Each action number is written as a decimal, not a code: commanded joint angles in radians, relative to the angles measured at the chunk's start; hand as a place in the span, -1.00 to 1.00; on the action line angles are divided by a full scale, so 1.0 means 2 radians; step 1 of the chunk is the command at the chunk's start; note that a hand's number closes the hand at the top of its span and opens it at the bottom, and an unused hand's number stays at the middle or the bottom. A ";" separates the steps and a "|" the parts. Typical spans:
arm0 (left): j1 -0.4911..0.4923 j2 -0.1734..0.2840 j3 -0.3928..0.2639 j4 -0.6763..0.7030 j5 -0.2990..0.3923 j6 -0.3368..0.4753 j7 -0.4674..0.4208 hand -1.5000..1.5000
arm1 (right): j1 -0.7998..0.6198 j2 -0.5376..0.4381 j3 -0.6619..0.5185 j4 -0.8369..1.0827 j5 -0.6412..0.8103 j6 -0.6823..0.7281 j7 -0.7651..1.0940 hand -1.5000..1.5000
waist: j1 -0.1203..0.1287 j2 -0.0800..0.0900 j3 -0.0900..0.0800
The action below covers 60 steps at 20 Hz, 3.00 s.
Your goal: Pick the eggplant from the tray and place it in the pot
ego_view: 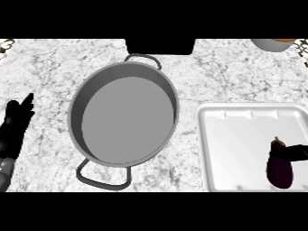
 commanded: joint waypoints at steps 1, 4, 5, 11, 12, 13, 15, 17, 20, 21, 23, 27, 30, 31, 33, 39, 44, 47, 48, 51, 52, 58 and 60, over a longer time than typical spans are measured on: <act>0.003 0.002 0.007 0.006 0.004 -0.007 0.001 0.00 | -0.031 0.003 0.013 -0.056 -0.047 0.103 0.141 -1.00 | 0.001 0.001 0.002; -0.013 -0.001 0.007 0.009 0.003 -0.011 0.006 0.00 | -0.065 -0.006 0.005 -0.063 -0.077 0.140 0.187 -1.00 | 0.000 0.002 0.002; -0.001 0.008 0.011 0.003 0.004 -0.017 -0.002 0.00 | -0.075 0.004 0.004 -0.052 -0.076 0.139 0.187 -1.00 | 0.007 0.002 0.002; 0.005 -0.018 -0.006 -0.014 -0.016 0.010 0.018 0.00 | -0.064 0.010 -0.007 -0.032 -0.085 0.134 0.188 -1.00 | -0.001 0.000 0.003; 0.015 0.003 0.017 -0.012 -0.003 -0.008 0.002 0.00 | -0.053 -0.004 -0.013 -0.032 -0.089 0.138 0.188 -1.00 | 0.000 0.000 0.004; -0.006 -0.014 0.009 0.013 -0.006 -0.014 -0.007 0.00 | -0.086 0.005 -0.016 -0.009 -0.093 0.150 0.189 -1.00 | 0.000 0.004 0.003; 0.004 -0.004 0.011 -0.036 -0.006 -0.004 0.030 0.00 | -0.051 0.002 -0.016 -0.028 -0.091 0.138 0.189 -1.00 | -0.001 0.000 0.005; 0.020 -0.009 0.008 -0.021 -0.019 -0.002 -0.002 0.00 | -0.052 0.008 -0.017 -0.023 -0.093 0.146 0.189 -1.00 | -0.002 0.001 0.004; -0.006 -0.016 0.013 -0.007 -0.020 -0.001 0.018 0.00 | -0.050 0.020 -0.010 -0.017 -0.083 0.144 0.188 -1.00 | -0.004 0.003 0.004; 0.008 -0.009 0.016 0.001 -0.014 -0.020 0.002 0.00 | -0.043 0.033 0.001 -0.005 -0.068 0.132 0.184 -1.00 | -0.002 0.003 0.004; 0.012 -0.004 0.025 -0.013 -0.015 -0.015 0.002 0.00 | -0.065 0.041 -0.007 0.002 -0.063 0.143 0.188 -1.00 | 0.002 0.002 0.004; -0.002 -0.005 0.033 -0.009 -0.012 -0.028 0.021 0.00 | -0.043 0.044 -0.021 0.031 -0.050 0.139 0.143 -1.00 | -0.002 0.002 0.005; 0.017 -0.025 0.027 -0.004 -0.025 -0.014 0.003 0.00 | -0.045 0.063 -0.011 0.031 -0.024 0.139 0.157 -1.00 | -0.001 0.002 0.005; 0.011 -0.021 0.038 0.004 -0.013 -0.030 -0.011 0.00 | -0.036 0.075 0.004 0.030 -0.015 0.140 0.165 -1.00 | -0.002 0.002 0.004; -0.010 -0.027 0.033 0.011 -0.028 -0.017 0.011 0.00 | -0.025 0.070 -0.013 0.026 -0.023 0.147 0.162 -1.00 | -0.007 0.003 0.005; 0.007 -0.029 0.043 0.026 -0.025 -0.040 -0.019 0.00 | -0.045 0.101 -0.027 0.080 -0.025 0.163 0.147 -1.00 | -0.002 0.003 0.005; 0.020 -0.013 0.051 -0.025 -0.026 -0.052 0.011 0.00 | -0.054 0.120 -0.042 0.098 -0.015 0.169 0.142 -1.00 | 0.002 0.002 0.005; -0.007 -0.025 0.059 0.007 -0.032 -0.052 0.013 0.00 | -0.056 0.130 -0.071 0.151 -0.012 0.149 0.085 -1.00 | -0.002 0.003 0.005; 0.018 -0.053 0.039 -0.007 -0.049 -0.025 0.004 0.00 | -0.010 0.117 -0.067 0.081 -0.012 0.155 0.108 -1.00 | -0.007 0.001 0.005; 0.016 -0.032 0.070 -0.011 -0.034 -0.055 0.012 0.00 | -0.018 0.141 -0.068 0.103 0.009 0.149 0.098 -1.00 | -0.003 0.002 0.005; 0.014 -0.042 0.055 -0.008 -0.055 -0.047 0.005 0.00 | -0.046 0.152 -0.073 0.154 0.014 0.148 0.077 -1.00 | -0.001 0.003 0.005; -0.002 -0.065 0.067 0.022 -0.070 -0.044 -0.004 0.00 | 0.003 0.158 -0.083 0.084 0.022 0.159 0.098 -1.00 | -0.008 0.002 0.005; 0.004 -0.067 0.070 0.018 -0.076 -0.050 -0.003 0.00 | -0.051 0.177 -0.103 0.157 0.026 0.158 0.061 1.00 | -0.002 0.003 0.005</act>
